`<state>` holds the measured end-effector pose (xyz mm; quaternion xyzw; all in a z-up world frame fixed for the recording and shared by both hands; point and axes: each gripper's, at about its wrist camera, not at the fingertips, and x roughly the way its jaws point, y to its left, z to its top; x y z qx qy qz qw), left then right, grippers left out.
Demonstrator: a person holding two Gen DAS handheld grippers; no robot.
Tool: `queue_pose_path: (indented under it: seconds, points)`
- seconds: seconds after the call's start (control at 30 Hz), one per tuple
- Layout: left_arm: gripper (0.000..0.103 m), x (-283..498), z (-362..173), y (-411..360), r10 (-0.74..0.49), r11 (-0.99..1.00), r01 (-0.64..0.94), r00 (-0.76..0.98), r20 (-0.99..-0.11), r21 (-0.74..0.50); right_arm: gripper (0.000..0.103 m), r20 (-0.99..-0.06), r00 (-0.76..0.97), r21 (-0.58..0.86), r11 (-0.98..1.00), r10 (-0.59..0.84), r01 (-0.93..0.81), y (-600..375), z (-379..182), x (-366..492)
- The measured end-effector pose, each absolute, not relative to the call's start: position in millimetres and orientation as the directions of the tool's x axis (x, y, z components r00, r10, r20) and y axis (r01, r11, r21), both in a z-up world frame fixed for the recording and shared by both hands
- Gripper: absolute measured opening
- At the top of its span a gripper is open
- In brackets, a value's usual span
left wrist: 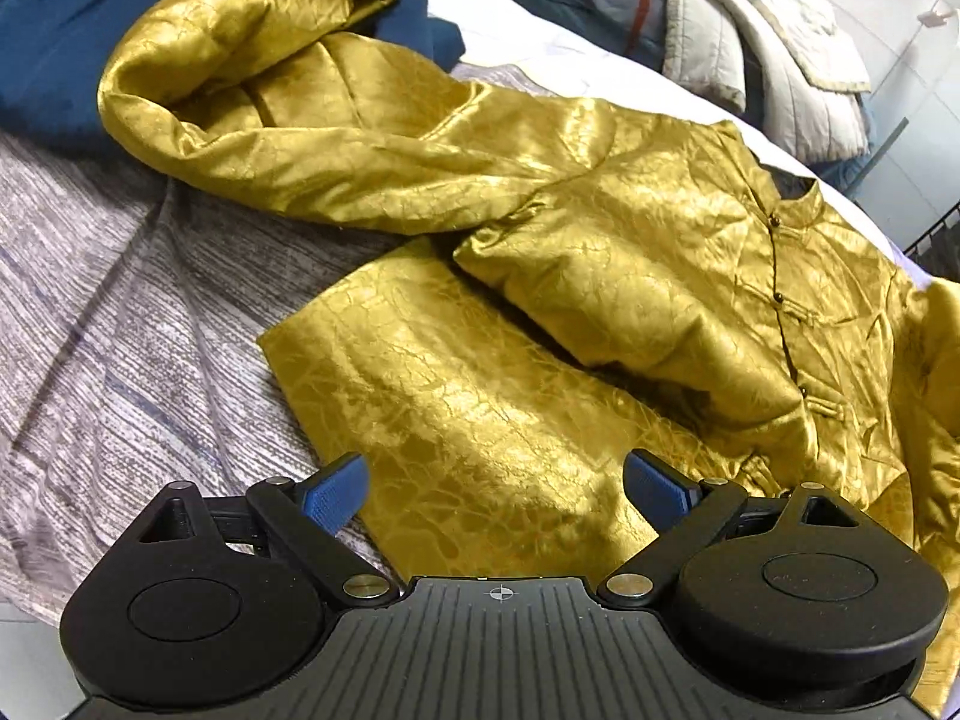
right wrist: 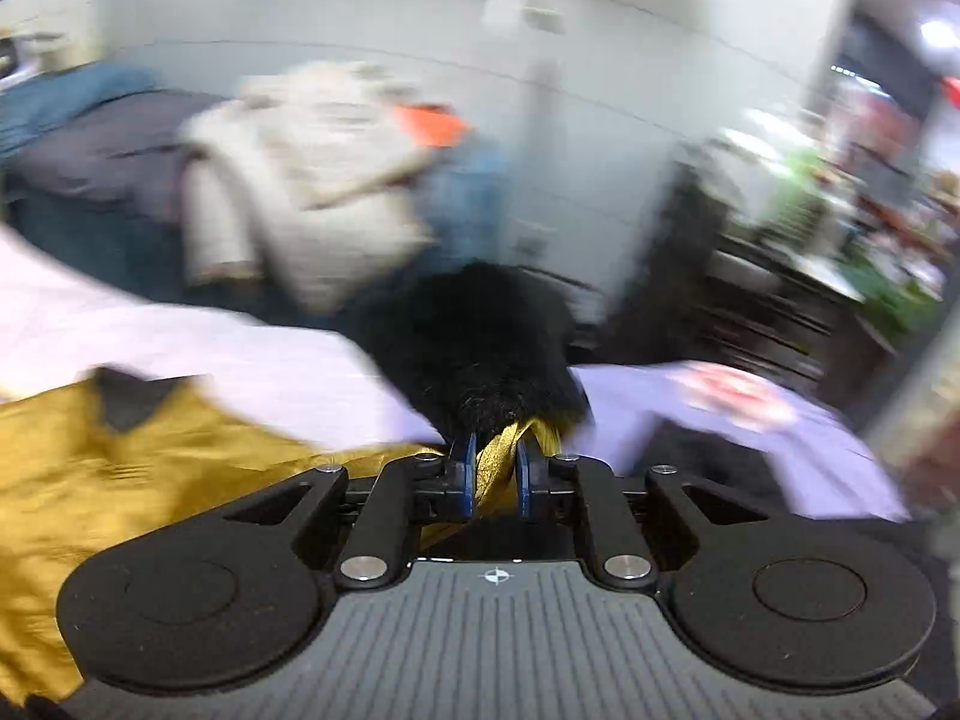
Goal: Fold large clothes
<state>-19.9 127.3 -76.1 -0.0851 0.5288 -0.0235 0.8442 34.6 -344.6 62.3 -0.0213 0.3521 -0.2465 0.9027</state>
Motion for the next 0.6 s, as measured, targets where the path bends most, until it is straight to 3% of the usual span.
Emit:
queue_pose_path:
  seconds: [0.1,0.27,0.33,0.4,0.47,0.5,0.6]
  points:
    - [0.103,-22,-78,123,-0.123,0.987,-0.04,0.431,-0.894,-0.155,0.015,-0.635,0.547,-0.216,0.806,-0.545,0.551,-392,58,12]
    - [0.103,-24,-82,115,-0.107,0.992,-0.017,0.411,-0.905,-0.125,0.019,-0.702,0.446,-0.192,0.75,-0.555,0.633,-420,28,-13]
    - [0.103,-25,-83,112,-0.104,0.993,-0.009,0.407,-0.908,-0.118,0.036,-0.718,0.429,-0.199,0.752,-0.548,0.628,-415,17,-22]
    - [0.103,-26,-84,109,-0.1,0.994,-0.001,0.403,-0.91,-0.11,0.066,-0.725,0.44,-0.183,0.764,-0.53,0.619,-405,11,-35]
    - [0.103,-26,-85,106,-0.097,0.995,0.009,0.399,-0.912,-0.101,0.085,-0.714,0.458,-0.186,0.774,-0.53,0.605,-394,9,-44]
    - [0.103,-26,-86,105,-0.094,0.995,0.015,0.397,-0.913,-0.096,0.093,-0.705,0.464,-0.201,0.779,-0.536,0.594,-385,9,-48]
    - [0.103,-25,-87,103,-0.089,0.996,0.038,0.394,-0.915,-0.08,0.096,-0.711,0.485,-0.233,0.821,-0.509,0.521,-373,6,-48]
